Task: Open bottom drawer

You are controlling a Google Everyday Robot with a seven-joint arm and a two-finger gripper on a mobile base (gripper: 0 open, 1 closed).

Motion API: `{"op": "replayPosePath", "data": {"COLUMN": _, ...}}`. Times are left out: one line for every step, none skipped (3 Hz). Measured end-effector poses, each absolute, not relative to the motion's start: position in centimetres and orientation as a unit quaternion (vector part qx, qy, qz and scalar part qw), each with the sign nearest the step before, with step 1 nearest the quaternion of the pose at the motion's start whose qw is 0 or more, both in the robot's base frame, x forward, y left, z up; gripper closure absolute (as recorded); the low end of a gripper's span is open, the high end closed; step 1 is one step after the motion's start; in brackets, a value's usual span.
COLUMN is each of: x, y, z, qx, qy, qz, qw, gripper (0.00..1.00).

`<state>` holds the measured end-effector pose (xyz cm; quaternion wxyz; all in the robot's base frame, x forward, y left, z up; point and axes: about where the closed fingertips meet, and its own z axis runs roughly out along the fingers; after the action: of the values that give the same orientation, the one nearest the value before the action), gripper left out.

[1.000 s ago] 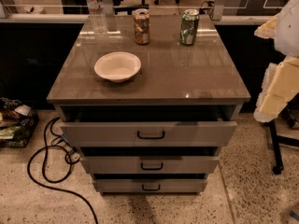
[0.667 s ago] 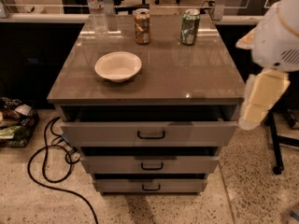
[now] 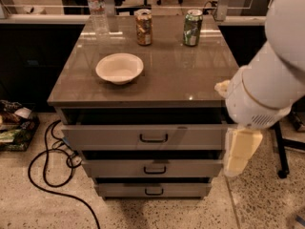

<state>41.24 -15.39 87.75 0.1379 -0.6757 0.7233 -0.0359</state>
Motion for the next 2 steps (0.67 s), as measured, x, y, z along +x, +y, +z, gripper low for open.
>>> {"op": "replayPosePath", "data": {"x": 38.7, "y": -15.5, "z": 83.3, "qx": -0.665, "qy": 0.730, "qz": -0.028, "qw": 0.154, "gripper": 0.00}}
{"op": "replayPosePath", "data": {"x": 37.3, "y": -15.3, "z": 79.2, "qx": -0.645, "qy": 0.739, "qz": -0.016, "qw": 0.193, "gripper": 0.00}}
